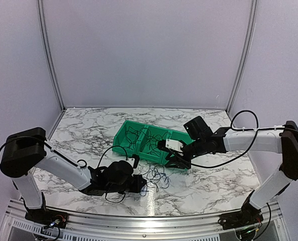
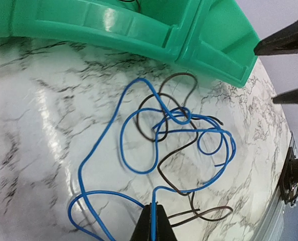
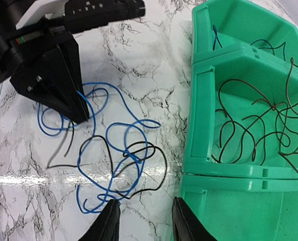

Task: Untangle the cables

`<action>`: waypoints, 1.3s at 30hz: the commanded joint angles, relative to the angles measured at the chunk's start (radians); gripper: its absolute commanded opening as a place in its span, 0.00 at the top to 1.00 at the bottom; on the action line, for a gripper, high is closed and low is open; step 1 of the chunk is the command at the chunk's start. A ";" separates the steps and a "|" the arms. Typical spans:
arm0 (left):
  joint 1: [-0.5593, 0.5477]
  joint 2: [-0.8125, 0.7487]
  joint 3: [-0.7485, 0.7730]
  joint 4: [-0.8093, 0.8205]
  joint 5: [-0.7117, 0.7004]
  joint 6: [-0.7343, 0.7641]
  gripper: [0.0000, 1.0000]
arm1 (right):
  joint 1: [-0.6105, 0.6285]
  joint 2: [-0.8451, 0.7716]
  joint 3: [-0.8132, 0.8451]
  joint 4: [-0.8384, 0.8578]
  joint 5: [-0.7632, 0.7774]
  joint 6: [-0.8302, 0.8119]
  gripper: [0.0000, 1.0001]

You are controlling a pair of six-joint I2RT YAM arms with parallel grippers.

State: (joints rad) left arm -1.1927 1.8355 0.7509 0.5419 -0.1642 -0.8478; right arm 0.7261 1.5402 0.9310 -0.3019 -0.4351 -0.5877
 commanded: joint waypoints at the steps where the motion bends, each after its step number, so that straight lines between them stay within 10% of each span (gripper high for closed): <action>1: -0.011 -0.139 -0.120 -0.045 0.013 0.047 1.00 | 0.000 -0.009 0.011 0.027 0.000 0.002 0.63; 26: -0.021 -0.213 -0.218 -0.059 0.028 0.139 1.00 | 0.156 0.243 0.168 -0.007 0.006 0.149 0.48; 39: -0.030 -0.305 -0.238 -0.059 -0.009 0.148 0.95 | 0.160 0.206 0.141 0.059 -0.013 0.144 0.97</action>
State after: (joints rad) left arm -1.2098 1.5993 0.5217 0.4984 -0.1375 -0.7174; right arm 0.8772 1.7950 1.0687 -0.2913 -0.4427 -0.4488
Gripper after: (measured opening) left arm 0.010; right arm 0.117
